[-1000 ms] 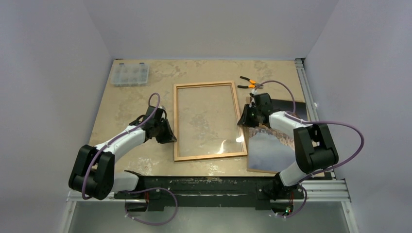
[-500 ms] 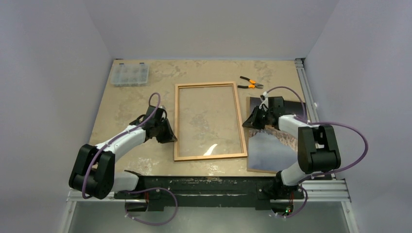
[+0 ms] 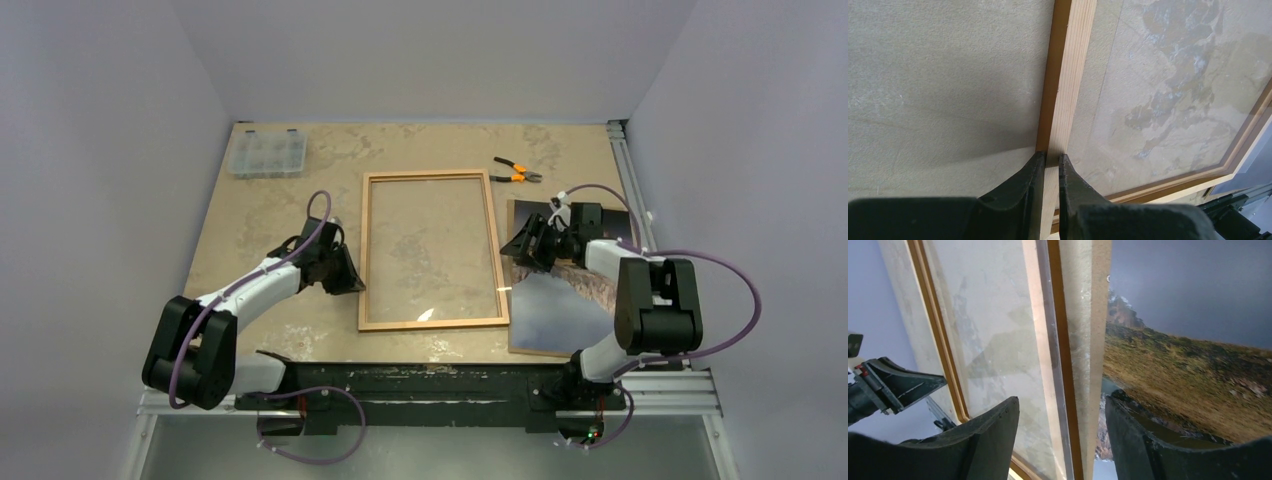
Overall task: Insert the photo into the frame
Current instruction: Adjust the photo frame item on the photo frame.
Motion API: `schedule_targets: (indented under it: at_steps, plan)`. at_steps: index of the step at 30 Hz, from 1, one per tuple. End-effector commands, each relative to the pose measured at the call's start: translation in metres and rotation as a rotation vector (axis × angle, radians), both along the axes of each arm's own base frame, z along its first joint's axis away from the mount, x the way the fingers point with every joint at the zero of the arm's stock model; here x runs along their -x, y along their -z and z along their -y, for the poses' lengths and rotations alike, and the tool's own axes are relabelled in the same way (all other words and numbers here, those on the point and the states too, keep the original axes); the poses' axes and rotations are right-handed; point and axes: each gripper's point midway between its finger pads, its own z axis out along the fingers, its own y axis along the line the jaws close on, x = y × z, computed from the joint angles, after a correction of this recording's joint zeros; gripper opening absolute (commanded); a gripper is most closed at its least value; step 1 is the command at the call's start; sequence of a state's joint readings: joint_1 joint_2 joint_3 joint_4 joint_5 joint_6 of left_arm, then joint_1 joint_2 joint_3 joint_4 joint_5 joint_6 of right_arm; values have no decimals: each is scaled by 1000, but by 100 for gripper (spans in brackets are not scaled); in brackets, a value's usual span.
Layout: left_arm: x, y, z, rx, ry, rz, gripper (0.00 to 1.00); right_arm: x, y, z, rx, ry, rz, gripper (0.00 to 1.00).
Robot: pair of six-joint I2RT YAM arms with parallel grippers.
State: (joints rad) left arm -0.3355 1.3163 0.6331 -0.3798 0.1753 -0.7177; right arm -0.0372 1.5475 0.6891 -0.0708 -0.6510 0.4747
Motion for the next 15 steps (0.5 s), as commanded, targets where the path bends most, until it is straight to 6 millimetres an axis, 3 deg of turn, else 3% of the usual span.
schedule_targets:
  at_steps: [1, 5, 15]
  plan:
    - [22, 28, -19, -117, 3, -97, 10, -8, -6, -9, -74, -42, 32, 64]
    - [23, 28, -19, -119, 4, -100, 10, -15, -1, -16, -134, -59, 19, 60]
    - [23, 28, -19, -122, 4, -101, 10, -26, 2, -26, -222, -83, 8, 24]
